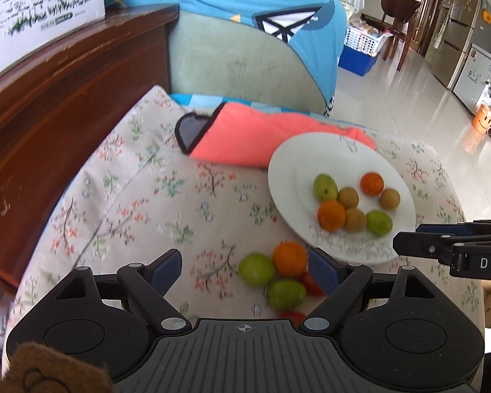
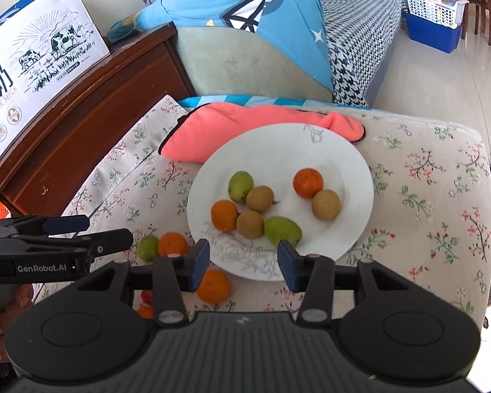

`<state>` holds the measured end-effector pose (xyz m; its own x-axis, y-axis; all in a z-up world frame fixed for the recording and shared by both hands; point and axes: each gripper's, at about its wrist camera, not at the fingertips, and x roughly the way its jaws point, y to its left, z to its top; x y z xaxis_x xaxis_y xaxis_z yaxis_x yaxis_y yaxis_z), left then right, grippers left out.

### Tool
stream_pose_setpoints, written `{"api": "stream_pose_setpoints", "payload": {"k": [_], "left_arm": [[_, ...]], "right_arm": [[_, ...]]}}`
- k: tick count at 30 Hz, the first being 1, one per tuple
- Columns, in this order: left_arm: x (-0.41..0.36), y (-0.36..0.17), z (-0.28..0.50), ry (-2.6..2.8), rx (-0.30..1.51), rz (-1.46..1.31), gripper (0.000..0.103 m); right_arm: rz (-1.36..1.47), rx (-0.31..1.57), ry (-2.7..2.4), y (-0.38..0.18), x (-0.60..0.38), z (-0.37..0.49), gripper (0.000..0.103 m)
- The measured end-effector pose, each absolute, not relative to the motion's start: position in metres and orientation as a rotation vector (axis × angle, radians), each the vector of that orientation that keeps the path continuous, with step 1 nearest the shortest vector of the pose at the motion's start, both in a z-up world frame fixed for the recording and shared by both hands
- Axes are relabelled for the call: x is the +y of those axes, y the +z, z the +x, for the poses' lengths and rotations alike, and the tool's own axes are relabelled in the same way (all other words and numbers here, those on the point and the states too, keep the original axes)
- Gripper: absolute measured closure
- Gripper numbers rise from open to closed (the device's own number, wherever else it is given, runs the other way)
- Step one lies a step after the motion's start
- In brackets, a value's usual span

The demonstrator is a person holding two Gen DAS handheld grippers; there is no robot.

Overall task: Organize fruits
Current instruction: 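Grasp another orange with the left gripper while the right gripper grasps another orange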

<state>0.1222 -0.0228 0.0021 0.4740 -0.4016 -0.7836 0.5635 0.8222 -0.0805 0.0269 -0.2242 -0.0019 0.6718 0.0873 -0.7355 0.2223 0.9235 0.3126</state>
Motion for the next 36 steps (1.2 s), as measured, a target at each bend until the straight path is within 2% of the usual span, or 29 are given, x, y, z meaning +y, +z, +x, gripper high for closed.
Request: {"api": "stream_pose_setpoints", "payload": {"k": [26,32,36], "left_arm": [[-0.029,-0.037,0.066,-0.640,0.986,0.273,0.020],[-0.031,-0.039,0.063,-0.650,0.983,0.270,0.024],[-0.031,-0.041,0.063,-0.640,0.988,0.272,0.032]], "right_arm": [[0.433,0.946,-0.022,-0.029,-0.200,0.034,0.056],[0.415,0.964,-0.011,-0.035,-0.192,0.041,0.056],[0.397,0.966,-0.015,-0.037,-0.186,0.046,0.056]]}}
